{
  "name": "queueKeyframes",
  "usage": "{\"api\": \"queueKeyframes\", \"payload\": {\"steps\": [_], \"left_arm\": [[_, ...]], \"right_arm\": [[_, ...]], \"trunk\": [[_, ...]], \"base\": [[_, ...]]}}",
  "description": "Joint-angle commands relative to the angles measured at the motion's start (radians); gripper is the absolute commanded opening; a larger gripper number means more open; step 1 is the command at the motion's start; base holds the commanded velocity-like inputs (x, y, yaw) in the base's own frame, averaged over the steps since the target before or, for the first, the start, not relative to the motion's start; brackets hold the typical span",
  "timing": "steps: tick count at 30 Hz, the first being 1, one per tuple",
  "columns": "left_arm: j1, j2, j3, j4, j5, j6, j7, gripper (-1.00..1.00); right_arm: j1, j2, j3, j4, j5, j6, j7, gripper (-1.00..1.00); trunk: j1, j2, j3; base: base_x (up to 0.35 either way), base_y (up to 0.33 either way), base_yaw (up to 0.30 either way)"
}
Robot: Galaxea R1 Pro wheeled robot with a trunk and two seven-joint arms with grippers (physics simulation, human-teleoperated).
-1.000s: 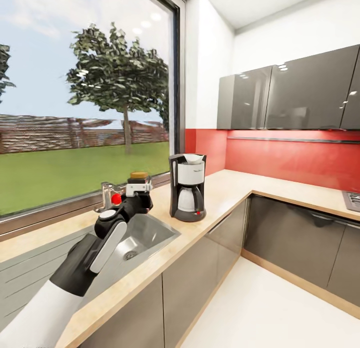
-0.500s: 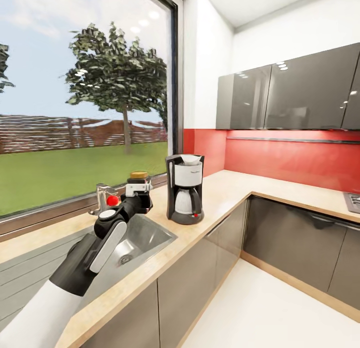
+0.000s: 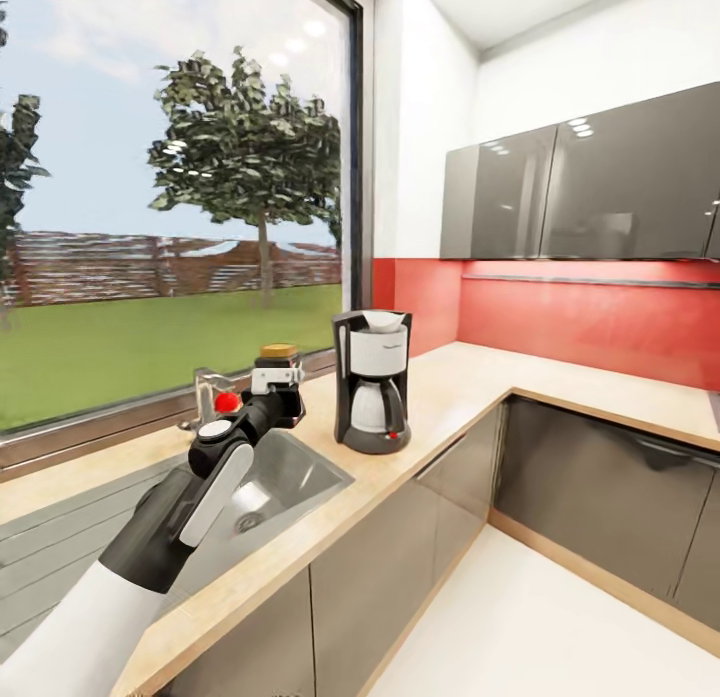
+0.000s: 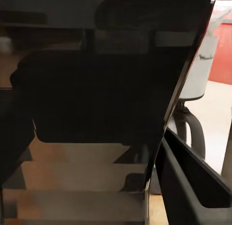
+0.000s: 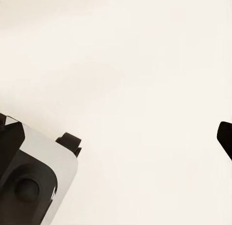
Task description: Set up a coffee station on the kitchen countertop: keep the coffee maker on the countertop, move the bottle of coffee from the kitchen shelf to the counter next to the coffee maker, place a paper coffee filter on top of the coffee maker, put the saucer next to the coffee maker with the coffee cup on the saucer, and place the electric kettle next to the coffee maker.
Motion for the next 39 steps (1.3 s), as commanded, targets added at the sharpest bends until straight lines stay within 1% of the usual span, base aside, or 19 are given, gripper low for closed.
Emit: {"api": "queueKeyframes", "payload": {"steps": [1,5,12,20,25,32,39], "left_arm": [[-0.001,0.001,-0.003,-0.001,0.008,0.003,0.008,-1.00],[-0.001,0.000,-0.003,-0.001,0.008,0.003,0.008,-1.00],[-0.001,0.001,-0.003,-0.001,0.008,0.004,0.008,-1.00],[-0.001,0.001,-0.003,-0.001,0.008,0.004,0.008,-1.00],[-0.001,0.001,-0.002,-0.001,0.008,0.004,0.008,-1.00],[-0.001,0.000,-0.005,-0.001,0.008,0.004,0.008,-1.00],[-0.001,0.000,-0.007,0.000,0.008,0.004,0.008,-1.00]], "right_arm": [[0.000,0.000,-0.004,0.000,0.011,-0.004,0.003,1.00],[0.000,0.000,-0.004,0.000,0.011,-0.004,0.003,1.00],[0.000,0.000,-0.004,0.000,0.011,-0.004,0.002,1.00],[0.000,0.000,-0.004,0.000,0.011,-0.004,0.003,1.00],[0.000,-0.001,-0.005,0.001,0.012,-0.004,0.004,1.00],[0.000,0.000,-0.003,0.003,0.012,-0.002,0.005,1.00],[0.000,0.000,-0.001,0.002,0.010,-0.001,0.005,1.00]], "trunk": [[0.000,-0.001,-0.001],[0.000,-0.001,-0.001],[0.000,-0.001,-0.001],[0.000,-0.001,-0.001],[0.000,-0.001,-0.001],[0.000,-0.001,-0.001],[0.000,-0.001,-0.001]], "base": [[0.006,-0.015,0.250],[0.076,-0.111,0.240],[0.166,-0.211,0.081],[0.073,-0.037,0.197],[0.192,-0.004,0.042],[0.039,-0.002,0.006],[0.089,-0.082,0.000]]}}
